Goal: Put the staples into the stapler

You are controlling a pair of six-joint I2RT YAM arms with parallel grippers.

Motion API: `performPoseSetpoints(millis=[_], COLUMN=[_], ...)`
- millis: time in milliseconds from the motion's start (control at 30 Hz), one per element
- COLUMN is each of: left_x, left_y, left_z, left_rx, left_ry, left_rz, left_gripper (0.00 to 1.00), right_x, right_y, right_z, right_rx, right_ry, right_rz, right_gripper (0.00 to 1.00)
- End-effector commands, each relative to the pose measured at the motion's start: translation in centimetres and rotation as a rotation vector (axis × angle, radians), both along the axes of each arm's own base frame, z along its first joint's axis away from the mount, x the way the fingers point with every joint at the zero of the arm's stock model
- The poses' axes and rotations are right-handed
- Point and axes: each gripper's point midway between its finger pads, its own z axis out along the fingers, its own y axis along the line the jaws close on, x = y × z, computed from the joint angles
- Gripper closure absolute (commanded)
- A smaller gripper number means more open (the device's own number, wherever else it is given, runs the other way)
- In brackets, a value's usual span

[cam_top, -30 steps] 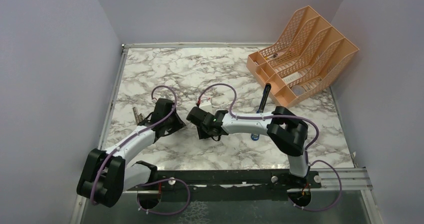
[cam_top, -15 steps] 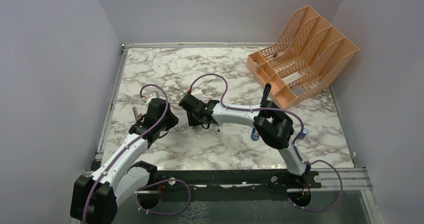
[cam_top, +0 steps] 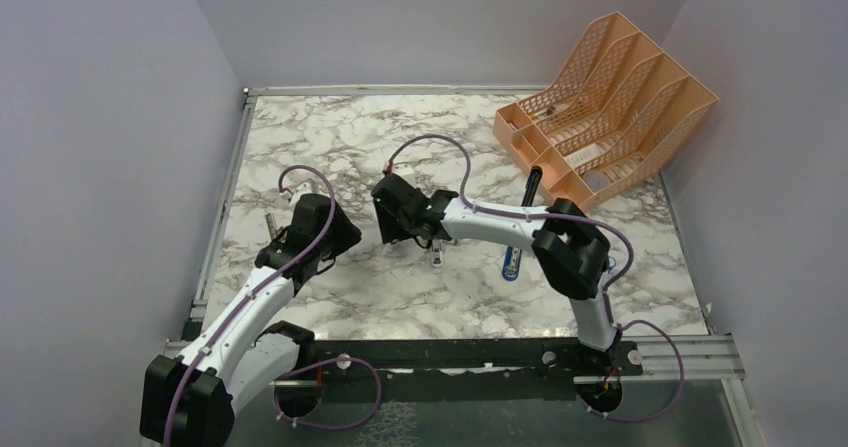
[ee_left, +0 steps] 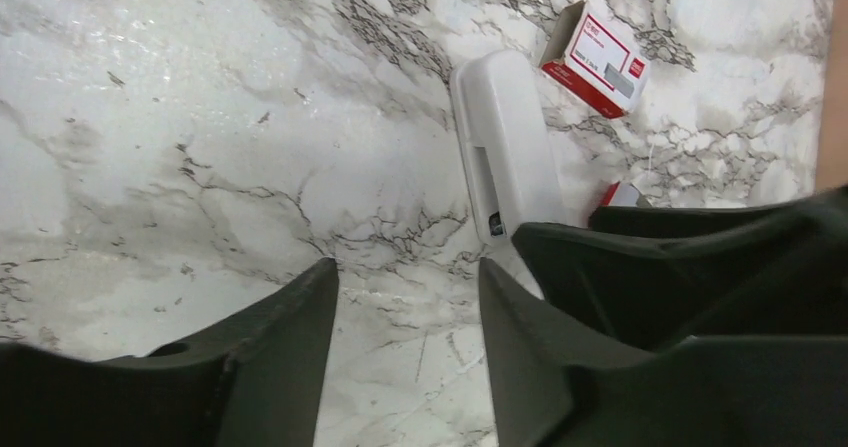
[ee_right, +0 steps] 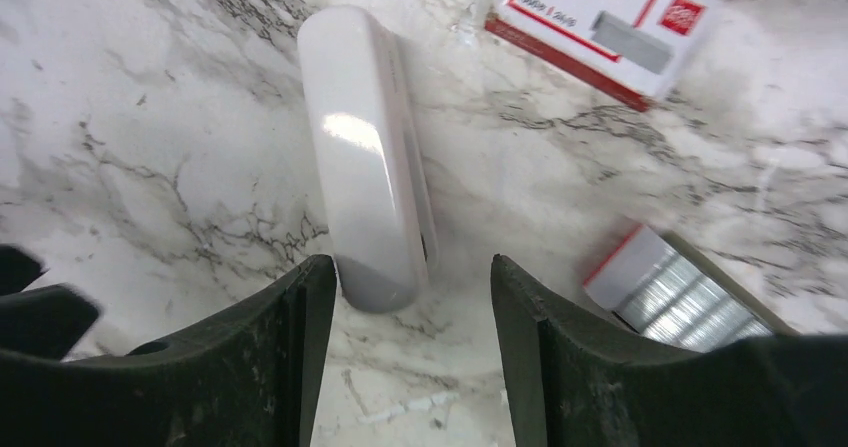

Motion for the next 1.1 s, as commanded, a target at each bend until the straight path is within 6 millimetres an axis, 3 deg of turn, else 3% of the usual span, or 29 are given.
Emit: performPoseSetpoints(millis=[0,100,200,300,500,667,1067], left_x=[0.9,0.7,0.3,-0.2,-1.4,-2.6,-3.5], left_y=[-2.1,-3.7,-5.6,-7.6,-9.9,-12.3,-14.8], left_z=[1.9,1.7,1.8,2.6,0.8,-0.7,-4.1], left_rx=[-0.058,-0.109,-0.189,-0.303,-0.379,-0.393,-0.326], left_ry=[-0.043,-0.034,-0.027,-0.055,0.016,0.064,0.14], left_rz=[-0.108,-0.186,-0.266,-0.336,-0.416,-0.48,-0.493], left_gripper=[0.37,0.26,0.25,0.28,0.39,0.41,0.58], right_x=[1.9,2.7,3.2,3.3,3.2,2.7,1.7], right_y=[-2.8,-5.8,-8.8,-10.2,-9.8,-8.6,-8.5], right_z=[6.4,7.7,7.7,6.4,4.1,2.2,1.9], right_rx=[0.058,0.038,0.016,0.013,0.011,0.011,0.003], right_ry=[-0.128,-0.161,-0.145,-0.098,-0.025,0.039,0.093], right_rz=[-0.081,-0.171,-0.259,-0.279,-0.244,-0.19,-0.169], right_gripper=[0.37,0.37,0.37,0.37,0.37,0.39,0.55])
